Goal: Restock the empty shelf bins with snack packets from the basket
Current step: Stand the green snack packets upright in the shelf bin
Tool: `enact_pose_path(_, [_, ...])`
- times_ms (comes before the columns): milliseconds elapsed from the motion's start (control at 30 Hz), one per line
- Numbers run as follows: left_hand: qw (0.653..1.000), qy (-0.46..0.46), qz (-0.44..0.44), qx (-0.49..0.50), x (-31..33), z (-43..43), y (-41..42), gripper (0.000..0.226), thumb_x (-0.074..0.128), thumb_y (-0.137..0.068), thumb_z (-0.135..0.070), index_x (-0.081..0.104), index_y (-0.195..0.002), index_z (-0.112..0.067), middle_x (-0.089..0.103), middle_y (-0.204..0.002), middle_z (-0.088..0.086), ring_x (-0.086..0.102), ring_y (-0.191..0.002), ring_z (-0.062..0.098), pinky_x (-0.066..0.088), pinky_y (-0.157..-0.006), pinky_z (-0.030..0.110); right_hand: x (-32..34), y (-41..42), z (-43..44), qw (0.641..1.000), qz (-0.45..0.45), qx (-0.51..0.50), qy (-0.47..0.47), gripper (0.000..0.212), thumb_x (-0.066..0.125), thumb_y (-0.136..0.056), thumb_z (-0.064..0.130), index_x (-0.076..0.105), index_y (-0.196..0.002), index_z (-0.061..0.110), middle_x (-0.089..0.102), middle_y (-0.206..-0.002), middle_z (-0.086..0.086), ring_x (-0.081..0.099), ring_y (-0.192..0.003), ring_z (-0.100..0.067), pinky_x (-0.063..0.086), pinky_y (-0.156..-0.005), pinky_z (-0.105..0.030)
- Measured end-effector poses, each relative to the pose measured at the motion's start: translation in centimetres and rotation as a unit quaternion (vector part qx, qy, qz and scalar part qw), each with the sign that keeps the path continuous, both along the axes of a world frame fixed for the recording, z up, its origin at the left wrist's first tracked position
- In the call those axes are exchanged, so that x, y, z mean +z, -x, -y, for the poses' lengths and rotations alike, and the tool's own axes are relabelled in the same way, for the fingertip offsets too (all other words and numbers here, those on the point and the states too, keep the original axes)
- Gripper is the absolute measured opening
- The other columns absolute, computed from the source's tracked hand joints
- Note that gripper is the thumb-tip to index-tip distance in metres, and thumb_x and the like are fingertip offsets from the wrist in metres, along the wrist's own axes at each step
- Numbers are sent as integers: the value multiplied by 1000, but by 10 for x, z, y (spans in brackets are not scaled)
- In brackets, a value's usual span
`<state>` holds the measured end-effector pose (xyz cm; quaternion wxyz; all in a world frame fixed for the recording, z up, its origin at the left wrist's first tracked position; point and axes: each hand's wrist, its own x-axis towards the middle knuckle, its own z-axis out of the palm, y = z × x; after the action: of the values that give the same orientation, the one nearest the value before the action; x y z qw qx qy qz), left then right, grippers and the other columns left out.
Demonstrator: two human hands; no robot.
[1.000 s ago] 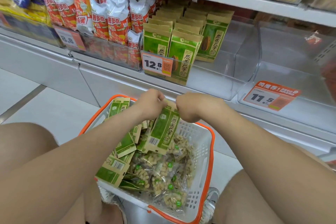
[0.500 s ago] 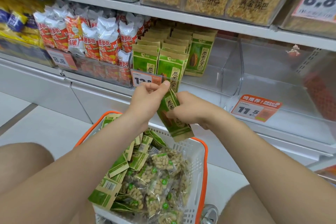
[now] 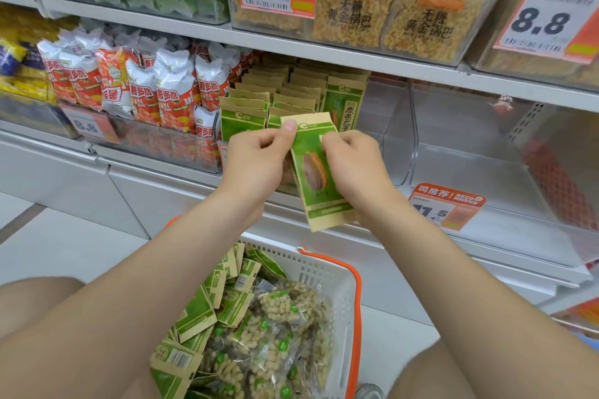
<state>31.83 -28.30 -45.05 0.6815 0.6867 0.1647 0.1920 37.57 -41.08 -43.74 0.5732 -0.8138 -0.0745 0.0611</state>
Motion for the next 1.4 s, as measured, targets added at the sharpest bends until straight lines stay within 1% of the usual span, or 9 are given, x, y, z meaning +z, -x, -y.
enact_pose_path(67, [997,-73,-11,-4,7,2,-5,42,46,-112,-39,77,-105,-10,78,-90,10,73,-71,20,61,-63,35,2,-12,4,999,-4,-40,-14,30,47,-79,43,66,-82,20,69,-81,3,66,-79,-25,60,-80,-47])
enact_pose_path(167, [952,-305,9,1,10,3,-12,21,52,-108,-30,71,-111,-22,70,-94,-10,66,-82,8,53,-76,27,0,-35,8,993,31,-108,-26,32,48,-94,38,63,-116,22,70,-110,1,67,-102,-25,57,-95,-51])
enact_pose_path(267, [902,-429,-17,-44,9,3,-18,19,63,-98,-19,61,-114,-29,50,-111,-5,54,-98,17,44,-91,32,0,-57,9,986,83,-141,-18,33,45,-107,30,51,-137,15,59,-120,4,58,-116,-22,47,-99,-38])
enact_pose_path(433, [784,-610,-94,-60,-1,4,-25,44,63,-93,-17,54,-133,-33,33,-115,4,40,-105,30,43,-89,42,-7,-90,3,986,42,-159,20,14,45,-109,22,51,-119,14,62,-129,-13,59,-120,-34,49,-100,-43])
enact_pose_path(567, [748,-650,-122,-53,-4,6,-31,55,67,-91,-17,51,-141,-33,32,-118,7,39,-107,33,40,-85,41,-16,-107,-7,983,24,-168,62,14,51,-100,10,50,-114,13,64,-128,-14,61,-121,-36,53,-104,-50])
enact_pose_path(733, [731,-670,-120,-44,-8,1,-36,56,67,-91,-18,50,-143,-33,35,-122,9,40,-112,35,41,-89,46,-22,-120,-17,983,29,-179,42,67,53,-99,6,23,-159,13,61,-128,-10,57,-122,-28,51,-104,-40])
enact_pose_path(933, [731,-673,-106,-39,-13,-4,-37,56,66,-92,-20,49,-143,-36,34,-122,8,39,-112,35,41,-91,47,-31,-132,-21,978,35,-193,73,31,65,-91,9,58,-121,16,63,-120,-8,65,-108,-27,59,-93,-40])
enact_pose_path(1067, [733,-671,-99,-43,-13,-6,-38,55,66,-92,-22,48,-143,-35,33,-122,7,39,-113,34,40,-91,47,-29,-131,-20,974,71,-209,44,33,67,-91,7,61,-123,14,66,-117,-5,66,-104,-24,58,-87,-33])
enact_pose_path(1400, [732,-669,-96,-84,-14,-10,-32,54,64,-94,-22,49,-144,-36,29,-115,4,37,-111,33,42,-93,48,-26,-116,-11,980,8,-150,130,32,69,-88,12,57,-118,9,64,-118,-10,64,-110,-31,58,-87,-38])
